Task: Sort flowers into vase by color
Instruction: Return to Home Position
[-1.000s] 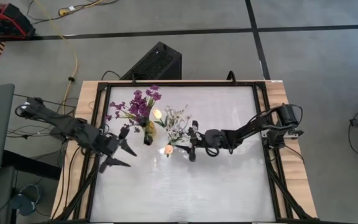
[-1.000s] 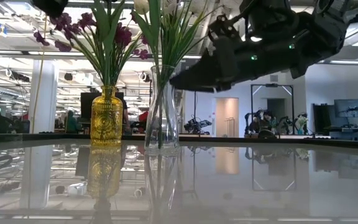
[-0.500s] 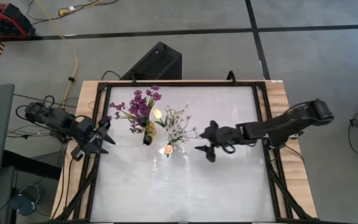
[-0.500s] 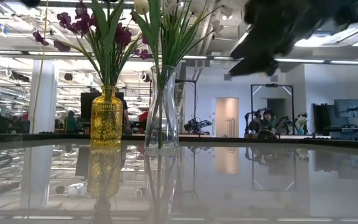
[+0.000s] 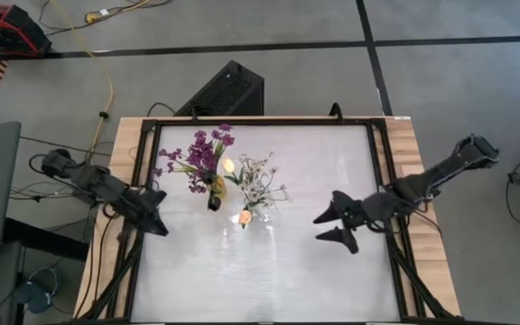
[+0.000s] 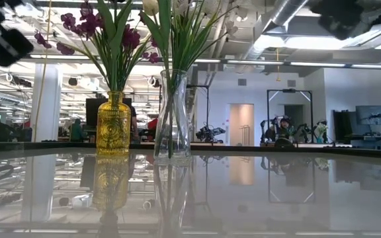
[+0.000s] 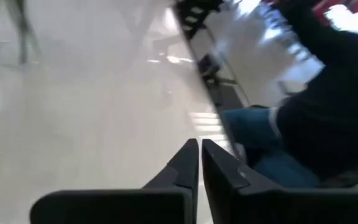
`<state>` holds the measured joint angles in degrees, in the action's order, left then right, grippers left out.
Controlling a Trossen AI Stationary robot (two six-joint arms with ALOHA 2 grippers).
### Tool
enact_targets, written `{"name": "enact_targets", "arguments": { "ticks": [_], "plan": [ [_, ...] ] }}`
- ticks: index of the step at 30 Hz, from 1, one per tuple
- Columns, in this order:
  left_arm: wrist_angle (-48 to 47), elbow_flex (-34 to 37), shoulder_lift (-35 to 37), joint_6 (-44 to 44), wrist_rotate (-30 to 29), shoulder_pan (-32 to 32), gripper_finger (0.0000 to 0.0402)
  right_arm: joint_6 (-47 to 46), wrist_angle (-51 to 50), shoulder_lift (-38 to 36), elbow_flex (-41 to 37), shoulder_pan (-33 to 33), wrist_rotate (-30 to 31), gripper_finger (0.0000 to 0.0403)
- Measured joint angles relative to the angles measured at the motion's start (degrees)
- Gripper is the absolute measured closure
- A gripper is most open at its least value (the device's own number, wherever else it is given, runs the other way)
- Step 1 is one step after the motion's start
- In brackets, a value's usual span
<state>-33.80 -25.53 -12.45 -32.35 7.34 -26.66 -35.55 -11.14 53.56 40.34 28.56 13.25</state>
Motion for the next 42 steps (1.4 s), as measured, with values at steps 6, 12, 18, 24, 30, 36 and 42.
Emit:
{"name": "enact_targets", "arguments": {
  "ticks": [6,12,18,24,30,36,42],
  "plan": [
    [5.93,6.13,0.11,5.32,-5.91,-1.09,0.0401,2.08,-4.73,-1.86,-1.39,8.40,14.85,0.0196],
    [23.90,13.02,0.07,11.57,-9.59,-1.08,0.0401,7.49,0.78,-1.88,-5.49,10.78,20.13,0.0376],
    [34.56,19.83,0.11,20.12,-8.77,-1.09,0.0401,15.04,20.02,-1.86,-14.71,8.17,20.10,0.0383],
    [44.63,23.89,0.13,30.83,-11.28,-0.17,0.0401,25.78,39.89,-2.16,-23.40,3.98,19.69,0.0387],
    [45.97,24.10,0.15,37.36,-11.52,4.47,0.0401,29.61,46.75,-2.40,-27.41,-5.55,12.79,0.0387],
    [44.65,24.12,0.13,40.27,-5.96,12.91,0.0401,25.03,47.30,-2.38,-30.52,-18.52,0.41,0.0387],
    [44.04,24.12,0.15,39.99,5.67,24.66,0.0401,24.84,47.72,-2.92,-33.80,-28.56,-4.72,0.0387]
  ]
}}
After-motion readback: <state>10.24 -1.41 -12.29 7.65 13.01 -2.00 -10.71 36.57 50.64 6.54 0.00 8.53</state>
